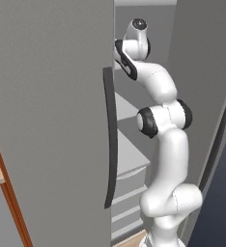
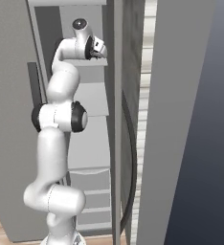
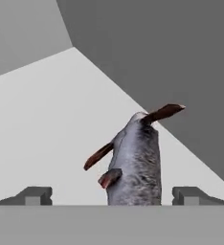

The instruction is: Take the lime, lime, and fish from the freezer and place them in the bowl on the counter.

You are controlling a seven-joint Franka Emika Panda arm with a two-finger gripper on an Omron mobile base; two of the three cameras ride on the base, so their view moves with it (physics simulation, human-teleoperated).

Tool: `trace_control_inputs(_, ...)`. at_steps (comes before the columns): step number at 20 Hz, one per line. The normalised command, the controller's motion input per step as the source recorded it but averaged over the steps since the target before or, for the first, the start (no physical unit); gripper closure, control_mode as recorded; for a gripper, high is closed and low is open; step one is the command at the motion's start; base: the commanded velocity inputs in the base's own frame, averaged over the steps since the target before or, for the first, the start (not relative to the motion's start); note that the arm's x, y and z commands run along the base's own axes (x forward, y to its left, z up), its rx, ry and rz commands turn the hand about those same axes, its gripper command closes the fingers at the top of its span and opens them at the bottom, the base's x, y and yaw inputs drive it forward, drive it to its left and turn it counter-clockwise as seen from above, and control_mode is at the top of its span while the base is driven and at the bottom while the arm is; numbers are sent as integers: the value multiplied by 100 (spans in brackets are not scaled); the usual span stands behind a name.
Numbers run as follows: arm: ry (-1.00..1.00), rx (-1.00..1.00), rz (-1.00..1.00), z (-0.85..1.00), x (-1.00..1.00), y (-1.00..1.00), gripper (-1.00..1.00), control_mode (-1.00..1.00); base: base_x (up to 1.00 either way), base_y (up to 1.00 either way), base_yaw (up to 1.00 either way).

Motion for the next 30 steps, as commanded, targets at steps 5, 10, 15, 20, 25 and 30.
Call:
trace_control_inputs(5, 0, 0, 0, -46, 41, 0, 100, -100, 0, 0, 0)
trace_control_inputs(10, 0, 0, 0, -8, 11, 0, 100, -100, 0, 0, 0)
trace_control_inputs(15, -2, 0, 0, -7, -20, -8, 100, -100, 0, 0, 0)
trace_control_inputs(20, -17, 1, 0, -55, -97, -18, 100, -100, 0, 0, 0)
trace_control_inputs(25, -31, 7, 0, -88, -100, -22, 100, -100, 0, 0, 0)
trace_control_inputs(30, -50, 15, -5, -100, -89, -41, 100, -100, 0, 0, 0)
